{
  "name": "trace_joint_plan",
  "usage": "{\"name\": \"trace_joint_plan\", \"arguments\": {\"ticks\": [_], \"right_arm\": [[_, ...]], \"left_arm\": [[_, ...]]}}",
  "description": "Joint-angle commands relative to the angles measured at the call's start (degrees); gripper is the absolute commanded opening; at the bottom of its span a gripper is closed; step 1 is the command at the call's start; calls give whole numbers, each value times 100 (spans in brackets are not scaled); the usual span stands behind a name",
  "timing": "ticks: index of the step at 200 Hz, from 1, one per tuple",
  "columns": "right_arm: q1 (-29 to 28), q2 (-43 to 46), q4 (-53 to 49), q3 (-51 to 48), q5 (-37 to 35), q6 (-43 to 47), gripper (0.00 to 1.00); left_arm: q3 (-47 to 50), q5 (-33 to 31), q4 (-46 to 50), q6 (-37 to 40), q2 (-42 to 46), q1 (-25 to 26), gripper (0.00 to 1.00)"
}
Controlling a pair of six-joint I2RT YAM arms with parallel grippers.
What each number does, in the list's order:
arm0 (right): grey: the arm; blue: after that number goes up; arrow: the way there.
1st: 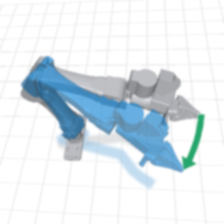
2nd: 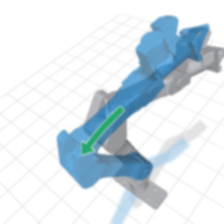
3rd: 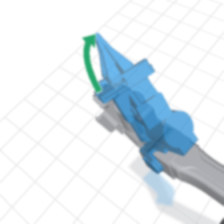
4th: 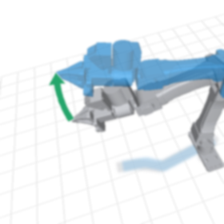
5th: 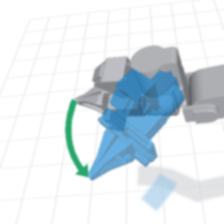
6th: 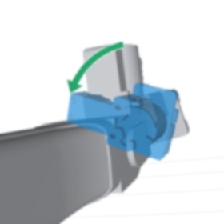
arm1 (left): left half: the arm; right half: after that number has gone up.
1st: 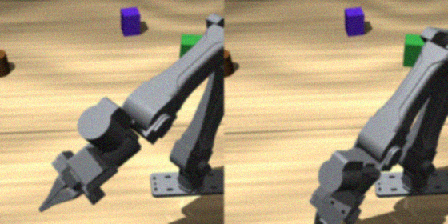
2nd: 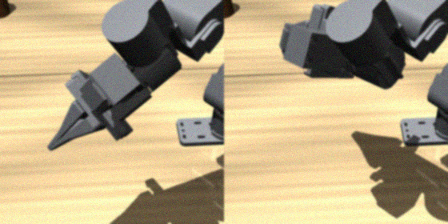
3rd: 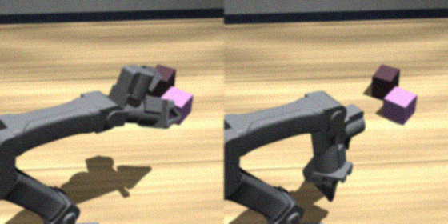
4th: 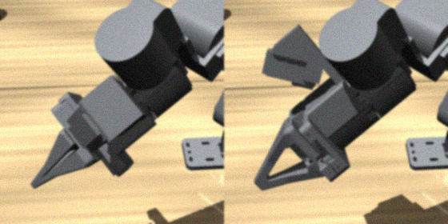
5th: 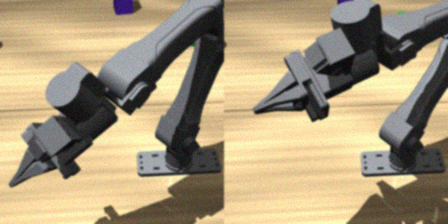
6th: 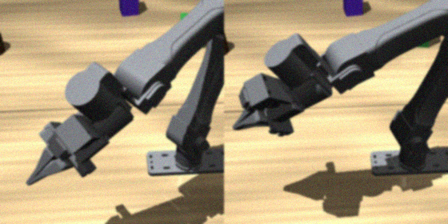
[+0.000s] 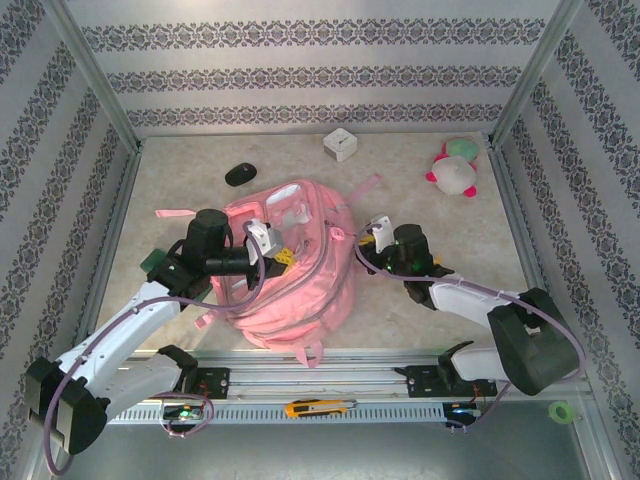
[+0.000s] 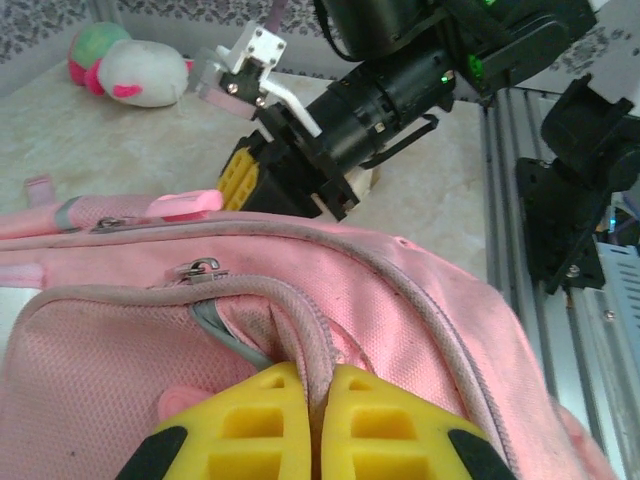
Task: Pack the student bag
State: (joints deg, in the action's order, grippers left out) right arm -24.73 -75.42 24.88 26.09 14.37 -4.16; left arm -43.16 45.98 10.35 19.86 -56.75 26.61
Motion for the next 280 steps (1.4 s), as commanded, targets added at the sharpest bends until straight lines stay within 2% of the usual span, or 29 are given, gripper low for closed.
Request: {"name": "trace_joint_plan", "arguments": {"ticks": [1, 13, 26, 61, 94, 119, 138, 161, 183, 215, 251, 280], "right_arm": [[83, 467, -324, 51, -212, -239, 38], [-37, 766, -623, 33, -21, -264, 47], [-256, 1105, -1060, 66, 132, -183, 52], [-833, 1930, -2121, 163, -144, -376, 56], [-1479, 2292, -2082, 86, 105, -856, 57], [-2196, 1965, -1761, -5, 50, -978, 57], [-2703, 1376, -1471, -17, -160, -1010, 57], [-3095, 602, -572, -129, -337, -1130, 54], [-3196, 58, 378, -161, -428, -1139, 53], [-3204, -60, 610, -78, -541, -960, 54], [-3196, 670, 408, -372, -424, -659, 56], [-2965, 1606, -311, -482, -120, -483, 58]], "left_arm": [[-164, -159, -653, 54, 225, 18, 0], [-59, -325, -859, 50, 160, 20, 0], [58, -333, -1183, -99, 68, 26, 0], [-56, -117, -1306, 10, -382, 37, 0], [-298, -146, -855, 565, -693, 106, 0], [-346, -56, -714, 849, -822, 173, 0], [-405, 84, -866, 853, -955, 201, 0], [-418, 244, -1202, 863, -1193, 277, 0], [-394, 434, -1569, 766, -1467, 392, 0], [-322, 441, -1829, 688, -1501, 459, 0], [-34, -48, -1191, 1419, -1068, 388, 0], [293, -160, -925, 1507, -582, 213, 0]]}}
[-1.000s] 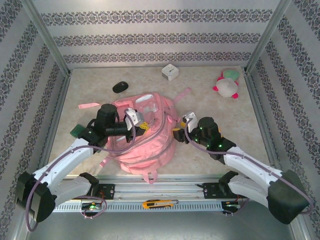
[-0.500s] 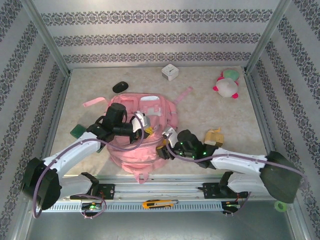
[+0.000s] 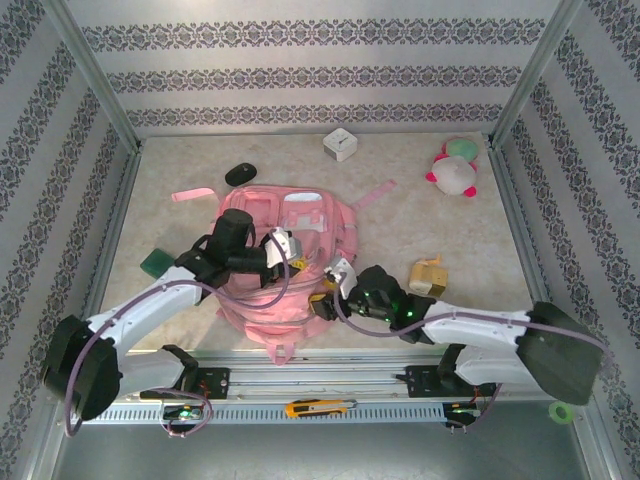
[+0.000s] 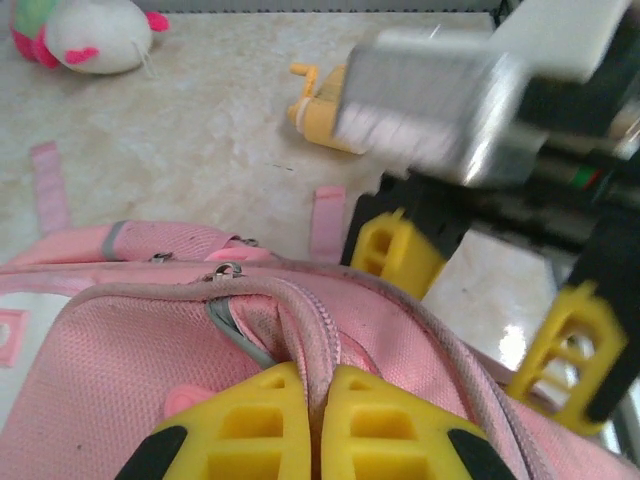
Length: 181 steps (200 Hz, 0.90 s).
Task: Pack the student bag
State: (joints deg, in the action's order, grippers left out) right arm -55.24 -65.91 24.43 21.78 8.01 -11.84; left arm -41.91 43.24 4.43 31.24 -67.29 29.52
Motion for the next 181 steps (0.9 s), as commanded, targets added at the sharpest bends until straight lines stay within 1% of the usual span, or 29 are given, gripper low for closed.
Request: {"name": "trace_joint_plan", "arguments": {"ticks": [1, 18, 32, 42, 57, 70, 93, 108, 132, 158, 181], "right_arm": [[111, 692, -304, -47, 526, 281, 58], [514, 1238, -871, 5, 1084, 348, 58], [963, 1589, -1274, 95, 1694, 511, 58], [1331, 1740, -1626, 239, 1931, 672, 58], [1814, 1773, -2214, 542, 2204, 1172, 58], [2172, 1612, -2592, 795, 2509, 1882, 59], [2732, 949, -2888, 1252, 3060, 3035, 59], [3053, 323, -3158, 1628, 3432, 3793, 60], [3472, -763, -3779, 2361, 3755, 5063, 59], [3604, -1800, -4325, 3119, 3946, 5989, 58], [3608, -2471, -4676, 3647, 4299, 6438, 56]], "left_arm": [[184, 109, -339, 362, 489, -87, 0], [401, 92, -428, 300, 777, -156, 0], [561, 103, -460, 304, 941, -169, 0], [641, 121, -514, 300, 1013, -180, 0], [740, 153, -592, 291, 1101, -187, 0], [873, 235, -806, 288, 1172, -187, 0], [962, 220, -981, 324, 1263, -195, 0], [965, 227, -953, 347, 1305, -194, 0], [975, 245, -911, 365, 1386, -200, 0], [953, 294, -925, 347, 1385, -201, 0], [940, 321, -978, 299, 1356, -200, 0]]}}
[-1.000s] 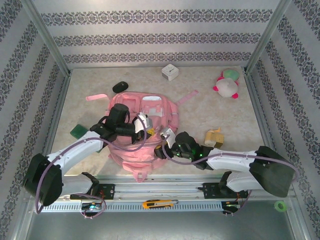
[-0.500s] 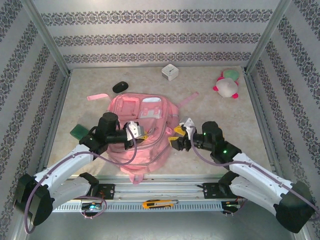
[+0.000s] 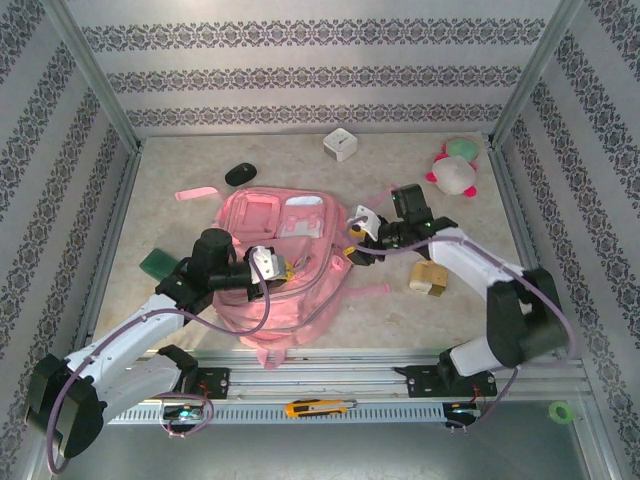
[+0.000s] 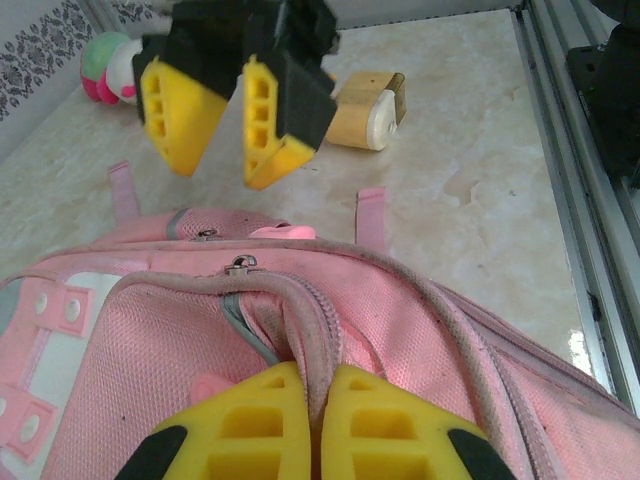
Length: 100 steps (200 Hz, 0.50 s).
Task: Pack the student bag
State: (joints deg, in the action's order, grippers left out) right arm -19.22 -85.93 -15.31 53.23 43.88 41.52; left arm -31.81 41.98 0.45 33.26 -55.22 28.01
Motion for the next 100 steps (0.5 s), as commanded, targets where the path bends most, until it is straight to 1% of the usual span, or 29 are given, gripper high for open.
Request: {"name": "trace_joint_plan", "arguments": {"ticks": [1, 21, 44, 85, 100], "right_arm": [[2, -495, -710, 525, 729, 1108, 56], [-92, -883, -1256, 968, 647, 1448, 55], [-173, -1110, -1744, 1304, 586, 1654, 54], [-316, -1425, -2310, 1673, 103, 1630, 52], [-395, -1541, -2372, 1733, -151, 1501, 51]], "left_arm": [[-70, 445, -580, 96, 142, -45, 0], [-80, 442, -608, 89, 112, -43, 0], [-109, 428, -618, 76, 124, -45, 0], [-149, 436, -684, 20, 167, -43, 0], [-159, 429, -695, 17, 174, -48, 0]]}}
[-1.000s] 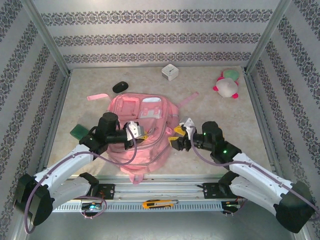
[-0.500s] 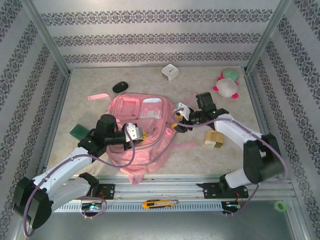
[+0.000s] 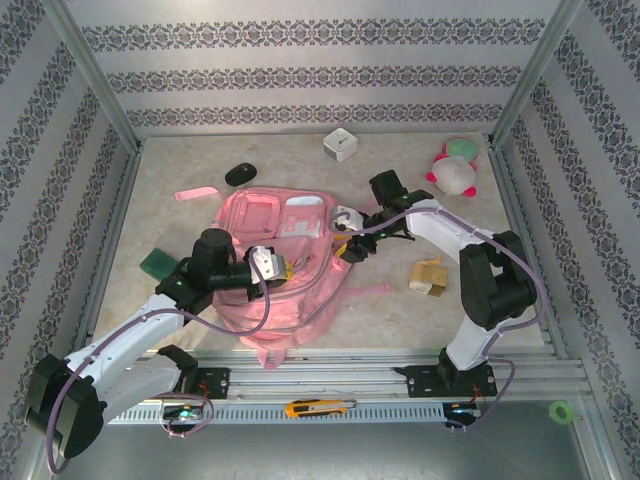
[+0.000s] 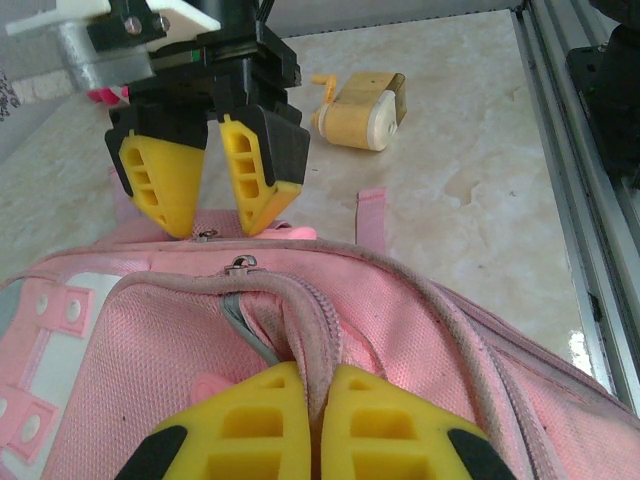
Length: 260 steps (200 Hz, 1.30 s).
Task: Pack the student bag
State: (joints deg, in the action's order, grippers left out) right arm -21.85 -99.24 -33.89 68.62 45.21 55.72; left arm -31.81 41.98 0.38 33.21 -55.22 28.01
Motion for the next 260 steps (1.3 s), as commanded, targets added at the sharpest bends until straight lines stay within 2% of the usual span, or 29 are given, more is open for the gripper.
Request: {"name": "trace_joint_plan", "arguments": {"ticks": [1, 39, 61, 90, 122, 173, 210, 260], "right_arm": [[-139, -210, -518, 195, -298, 71, 51], [-180, -277, -599, 214, -416, -154, 46], [-162, -94, -664, 162, -145, -176, 43], [-52, 97, -508, 76, 657, -402, 40], [-39, 23, -427, 141, 544, -636, 37], [-4, 9, -214, 146, 280, -1010, 16], [-5, 236, -150, 73, 360, -1165, 0], [-122, 859, 40, -148, 398, -1577, 0]], "left_arm": [[-154, 427, -689, 20, 176, -49, 0], [-159, 369, -706, 16, 172, -49, 0], [-141, 332, -736, 1, 164, -42, 0], [-125, 329, -816, -42, 152, -49, 0], [-139, 337, -825, -51, 156, -48, 0], [-139, 187, -730, -12, 233, -47, 0], [-141, -60, -698, 34, 198, -48, 0], [-195, -520, -617, 93, 115, -33, 0]]}}
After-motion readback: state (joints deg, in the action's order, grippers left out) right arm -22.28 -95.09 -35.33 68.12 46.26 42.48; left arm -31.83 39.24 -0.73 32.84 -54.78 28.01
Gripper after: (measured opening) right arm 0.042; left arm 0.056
